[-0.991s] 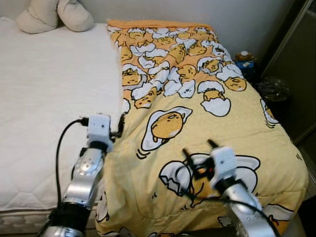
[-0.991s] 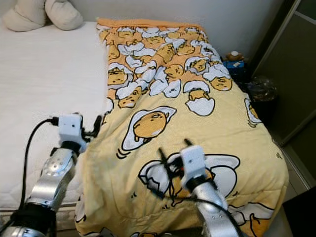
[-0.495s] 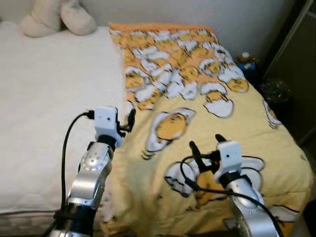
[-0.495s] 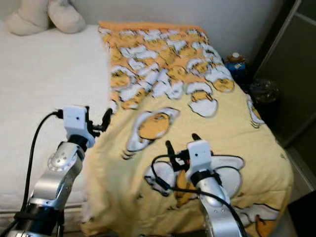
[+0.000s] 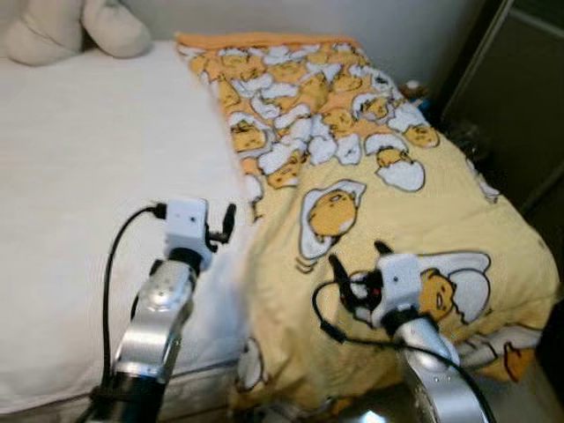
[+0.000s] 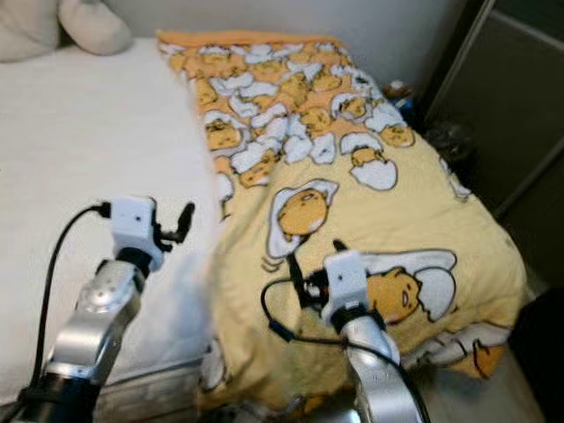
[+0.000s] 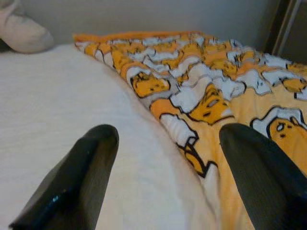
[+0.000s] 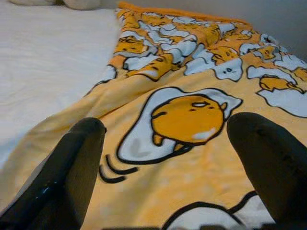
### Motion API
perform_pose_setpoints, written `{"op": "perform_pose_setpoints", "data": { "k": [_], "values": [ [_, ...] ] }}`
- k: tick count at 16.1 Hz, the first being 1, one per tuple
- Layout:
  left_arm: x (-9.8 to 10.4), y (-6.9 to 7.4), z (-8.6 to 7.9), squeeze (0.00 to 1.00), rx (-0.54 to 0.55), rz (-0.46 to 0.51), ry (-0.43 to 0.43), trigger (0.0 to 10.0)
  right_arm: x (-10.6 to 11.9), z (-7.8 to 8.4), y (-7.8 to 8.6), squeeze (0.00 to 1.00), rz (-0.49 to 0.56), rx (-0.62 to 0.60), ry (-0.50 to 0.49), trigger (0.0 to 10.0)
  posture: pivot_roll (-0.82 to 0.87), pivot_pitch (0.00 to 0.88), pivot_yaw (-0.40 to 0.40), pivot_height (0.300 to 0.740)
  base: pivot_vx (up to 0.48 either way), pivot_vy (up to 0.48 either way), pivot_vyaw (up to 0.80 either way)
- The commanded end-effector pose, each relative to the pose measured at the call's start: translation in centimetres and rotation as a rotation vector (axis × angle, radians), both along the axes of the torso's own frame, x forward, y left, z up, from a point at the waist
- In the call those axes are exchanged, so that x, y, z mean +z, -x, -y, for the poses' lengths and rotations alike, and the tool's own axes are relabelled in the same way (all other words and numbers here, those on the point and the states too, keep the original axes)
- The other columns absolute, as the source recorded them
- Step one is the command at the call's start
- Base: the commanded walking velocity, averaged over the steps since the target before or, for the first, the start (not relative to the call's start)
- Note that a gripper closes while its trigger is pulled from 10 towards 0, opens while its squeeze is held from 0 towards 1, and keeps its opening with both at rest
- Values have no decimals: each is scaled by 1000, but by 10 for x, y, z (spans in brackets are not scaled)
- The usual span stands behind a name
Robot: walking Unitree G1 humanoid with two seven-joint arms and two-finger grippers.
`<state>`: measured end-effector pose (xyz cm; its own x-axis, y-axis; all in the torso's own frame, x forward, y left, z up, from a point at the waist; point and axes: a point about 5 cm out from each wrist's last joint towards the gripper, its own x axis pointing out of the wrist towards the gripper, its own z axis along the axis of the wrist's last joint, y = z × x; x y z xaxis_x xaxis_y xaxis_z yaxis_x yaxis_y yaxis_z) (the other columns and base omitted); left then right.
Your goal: Clean up the room
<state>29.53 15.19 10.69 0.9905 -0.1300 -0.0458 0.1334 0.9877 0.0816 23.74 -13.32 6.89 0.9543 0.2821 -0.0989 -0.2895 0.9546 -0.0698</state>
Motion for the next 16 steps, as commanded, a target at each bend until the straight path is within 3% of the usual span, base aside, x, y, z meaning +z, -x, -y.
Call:
{"op": "perform_pose_setpoints", "data": {
  "k": [1, 4, 6, 11, 13, 16],
  "values": [
    [3, 0, 2, 0, -6, 8, -18, 10000, 2, 4, -2, 0, 12, -14, 4, 10000, -26, 0, -46, 740, 0, 0, 0],
    [3, 0, 6, 0, -27, 19, -70, 10000, 2, 4, -3, 0, 10, 9, 26, 10000, -26, 0, -47, 740, 0, 0, 0],
    [3, 1, 7, 0, -26, 27, -75, 10000, 1, 3, -3, 0, 10, 19, 30, 10000, -23, 0, -55, 740, 129, -414, 703],
    [-3, -6, 0, 0, 61, -32, -36, 10000, -1, 3, -2, 0, -1, 18, 32, 10000, -21, 0, -57, 740, 339, -284, 657],
    [-2, -11, 1, 0, 78, -42, -8, 10000, -2, 3, -2, 0, -8, 9, 20, 10000, -26, 3, -54, 740, 268, 0, 0],
    [-4, -8, 7, 0, 38, -48, -38, 10000, -2, 4, 0, 0, -10, 4, 25, 10000, -33, 10, -50, 740, 0, 0, 0]
  ]
}}
